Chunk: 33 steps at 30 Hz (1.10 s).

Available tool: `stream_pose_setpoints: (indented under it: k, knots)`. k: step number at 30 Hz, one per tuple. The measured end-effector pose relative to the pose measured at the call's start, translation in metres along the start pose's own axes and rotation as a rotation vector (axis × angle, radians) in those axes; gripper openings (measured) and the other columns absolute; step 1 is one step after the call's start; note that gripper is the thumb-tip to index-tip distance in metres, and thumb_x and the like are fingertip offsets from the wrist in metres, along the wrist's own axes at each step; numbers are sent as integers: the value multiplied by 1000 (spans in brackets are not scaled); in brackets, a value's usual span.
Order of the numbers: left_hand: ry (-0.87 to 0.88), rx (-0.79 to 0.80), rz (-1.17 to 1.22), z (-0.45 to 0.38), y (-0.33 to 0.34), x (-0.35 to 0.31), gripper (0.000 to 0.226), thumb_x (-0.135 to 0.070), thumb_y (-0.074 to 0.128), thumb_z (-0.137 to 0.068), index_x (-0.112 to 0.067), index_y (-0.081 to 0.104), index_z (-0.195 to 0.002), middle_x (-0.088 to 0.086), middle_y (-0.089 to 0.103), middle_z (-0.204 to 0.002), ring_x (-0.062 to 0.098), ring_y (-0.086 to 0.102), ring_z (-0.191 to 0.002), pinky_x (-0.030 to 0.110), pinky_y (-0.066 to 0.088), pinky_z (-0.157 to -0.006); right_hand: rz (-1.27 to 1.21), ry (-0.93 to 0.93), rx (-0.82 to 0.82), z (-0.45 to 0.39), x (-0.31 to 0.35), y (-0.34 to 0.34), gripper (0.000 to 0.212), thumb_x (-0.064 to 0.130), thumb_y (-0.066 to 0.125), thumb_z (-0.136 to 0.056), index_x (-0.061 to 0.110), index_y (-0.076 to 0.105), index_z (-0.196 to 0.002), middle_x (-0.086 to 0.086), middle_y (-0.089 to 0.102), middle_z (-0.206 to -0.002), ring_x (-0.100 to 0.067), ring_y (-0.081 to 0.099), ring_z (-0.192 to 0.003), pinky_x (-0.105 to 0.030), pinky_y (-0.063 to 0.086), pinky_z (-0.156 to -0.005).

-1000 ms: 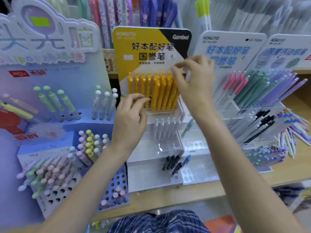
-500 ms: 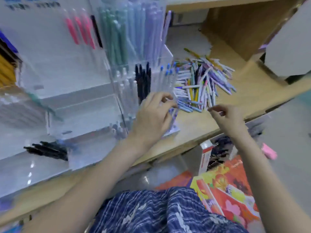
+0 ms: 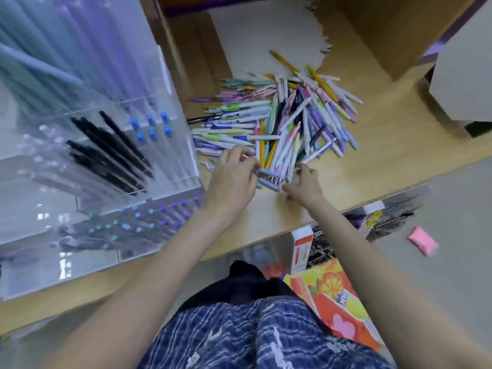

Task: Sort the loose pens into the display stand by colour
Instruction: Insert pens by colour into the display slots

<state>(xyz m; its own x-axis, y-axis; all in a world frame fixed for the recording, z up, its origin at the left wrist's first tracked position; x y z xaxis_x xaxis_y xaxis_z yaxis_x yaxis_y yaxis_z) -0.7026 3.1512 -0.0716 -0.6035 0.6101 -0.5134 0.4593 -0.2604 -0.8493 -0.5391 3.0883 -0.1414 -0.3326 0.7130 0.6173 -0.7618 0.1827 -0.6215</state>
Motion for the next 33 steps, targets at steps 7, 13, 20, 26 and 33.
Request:
stream_pose_setpoints:
  k: [7,13,20,26,33]
  knots:
    - [-209,146,-132,-67,43,11,33,-11,46,-90,-10,58,-120,12,46,-130,34,39,-118,46,35,-98,93,-176,-255,-93,-7,-122,50,18,54,-83,-1,46,-128,-25,48,-125,-38,51,-111,-39,40,-90]
    - [-304,165,-222,-146,60,28,39,-21,41,-97,-18,44,-136,9,31,-146,32,27,-132,47,26,-105,239,-340,-140,-228,46,-146,66,48,40,-82,17,40,-140,-21,43,-136,-41,38,-126,-49,32,-104]
    - [-395,211,-311,-179,74,48,45,-32,35,-98,-27,33,-143,7,23,-151,27,18,-135,47,19,-108,581,-485,65,-287,115,-95,50,49,32,-93,38,32,-142,0,31,-147,-34,26,-129,-48,24,-103]
    - [-275,37,-365,-207,70,59,44,-36,37,-97,-25,38,-140,6,32,-146,27,27,-131,41,20,-102,566,-797,235,-280,92,-97,46,34,42,-95,17,46,-137,-9,35,-146,-37,33,-130,-49,25,-107]
    - [-340,348,-273,-276,83,87,48,-49,22,-98,-38,20,-145,-5,8,-157,30,3,-143,51,4,-113,494,-946,270,-259,83,-102,44,30,40,-95,13,43,-136,-11,57,-124,-32,43,-115,-31,29,-94]
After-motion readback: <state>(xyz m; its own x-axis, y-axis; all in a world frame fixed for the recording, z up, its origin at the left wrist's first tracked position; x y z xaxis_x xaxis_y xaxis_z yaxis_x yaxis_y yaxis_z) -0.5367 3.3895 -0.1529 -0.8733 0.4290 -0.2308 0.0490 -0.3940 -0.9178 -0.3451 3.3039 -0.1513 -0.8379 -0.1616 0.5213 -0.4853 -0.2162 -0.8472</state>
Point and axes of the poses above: each hand's wrist, its own z-axis away from the middle knuckle, its own y-axis out of the palm, x = y × z, the point moved 2 cm from there along -z, towards the middle knuckle
